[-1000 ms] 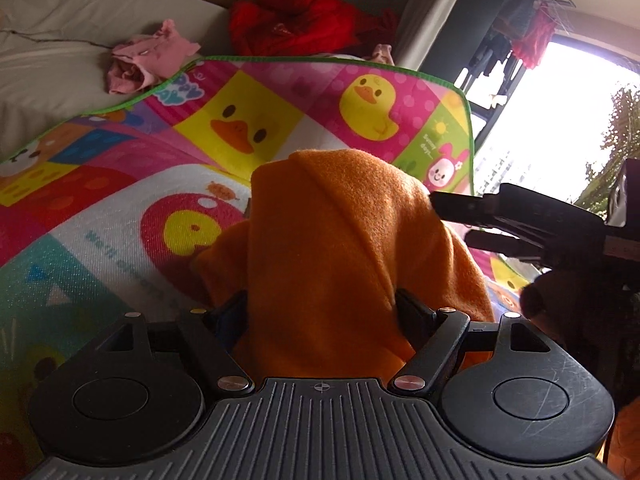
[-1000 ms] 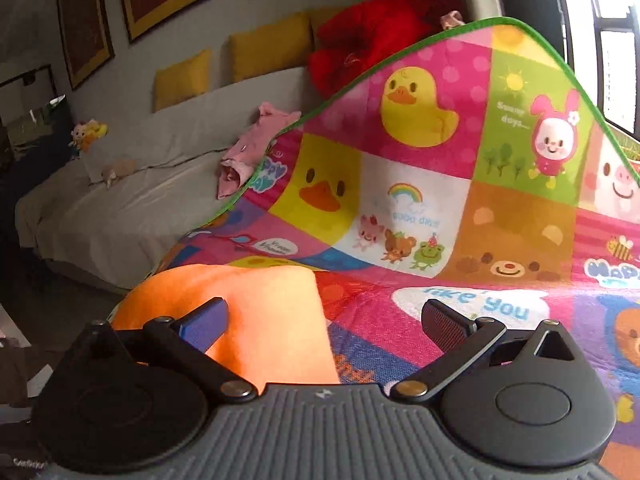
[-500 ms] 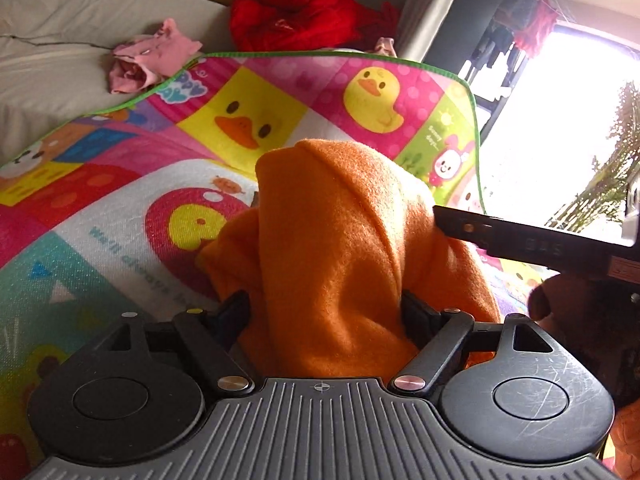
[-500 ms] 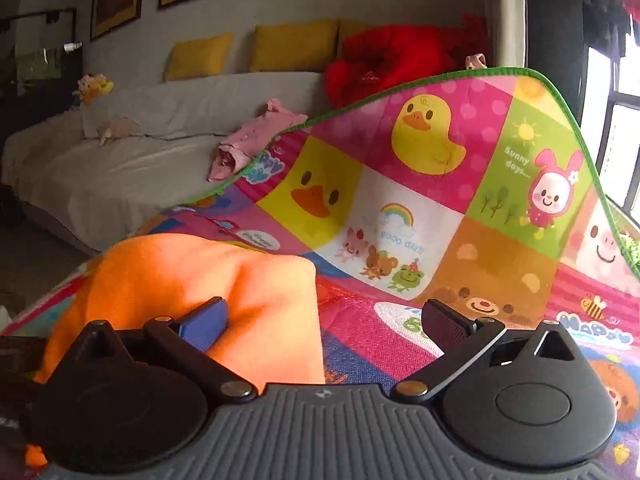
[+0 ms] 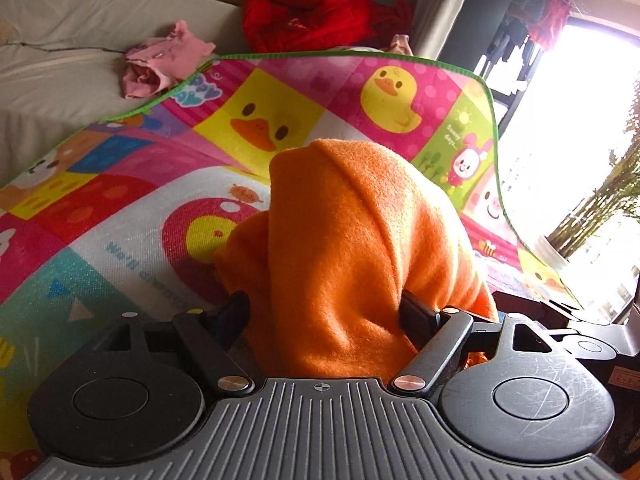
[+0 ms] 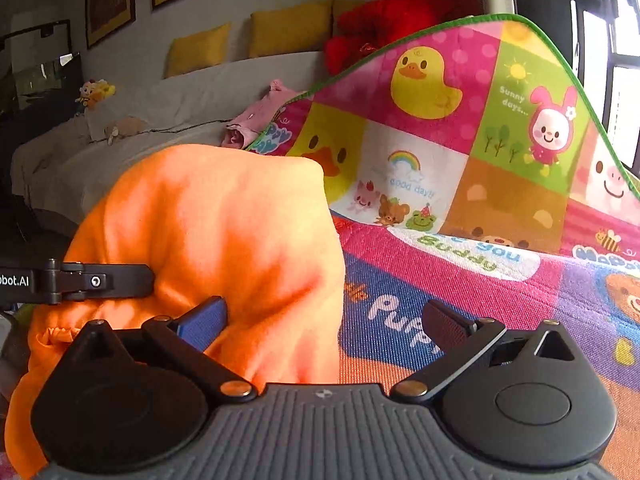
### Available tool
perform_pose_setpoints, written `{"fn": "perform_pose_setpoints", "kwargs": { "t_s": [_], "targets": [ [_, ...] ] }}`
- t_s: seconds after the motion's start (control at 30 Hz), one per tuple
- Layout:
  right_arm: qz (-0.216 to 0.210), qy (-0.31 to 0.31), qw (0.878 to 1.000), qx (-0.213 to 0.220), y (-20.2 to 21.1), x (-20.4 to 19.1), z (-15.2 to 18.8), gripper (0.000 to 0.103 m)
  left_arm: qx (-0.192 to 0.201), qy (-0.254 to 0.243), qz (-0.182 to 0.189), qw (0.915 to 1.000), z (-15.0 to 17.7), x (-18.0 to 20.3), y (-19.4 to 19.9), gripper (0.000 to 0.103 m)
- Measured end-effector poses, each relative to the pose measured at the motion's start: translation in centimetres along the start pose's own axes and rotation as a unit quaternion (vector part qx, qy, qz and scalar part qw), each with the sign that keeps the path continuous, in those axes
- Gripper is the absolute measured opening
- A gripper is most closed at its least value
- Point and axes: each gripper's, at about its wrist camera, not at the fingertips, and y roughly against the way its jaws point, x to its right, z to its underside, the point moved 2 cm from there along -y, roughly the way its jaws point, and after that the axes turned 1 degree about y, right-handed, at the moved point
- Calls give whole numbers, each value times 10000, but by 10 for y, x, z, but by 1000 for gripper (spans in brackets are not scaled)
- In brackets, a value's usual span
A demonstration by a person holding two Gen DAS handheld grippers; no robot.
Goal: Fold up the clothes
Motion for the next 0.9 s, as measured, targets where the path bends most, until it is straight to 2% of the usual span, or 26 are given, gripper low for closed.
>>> {"fn": "perform_pose_setpoints", "kwargs": {
  "t_s": [0.27, 0.37, 0.47, 0.6, 0.73, 0.83, 0.9],
  "targets": [
    [-37, -182, 9998, 8, 8, 7, 3, 103, -3, -187, -248, 9995, -2, 13, 12, 85],
    [-33, -154, 9999, 33, 17, 6, 3, 103, 85, -264, -279, 9992, -1, 18, 32, 84],
    [-252, -177, 9995, 53, 37, 10, 2, 103, 116, -606, -331, 9975, 5, 32, 58, 88],
    [-268, -27, 9996, 56, 66, 13, 10, 103, 18, -687, -478, 9965, 27, 53, 98, 94],
    [-162, 164, 9997, -85, 95, 19, 34, 103, -500, -284, -1049, 9928, 69, 67, 122, 99],
    [11, 355, 9991, -224, 110, 21, 57, 103, -800, -161, -1436, 9863, 100, 74, 120, 102],
    [119, 586, 9976, -338, 112, 23, 70, 103, -828, -163, -1745, 9810, 109, 78, 111, 103]
  ]
}}
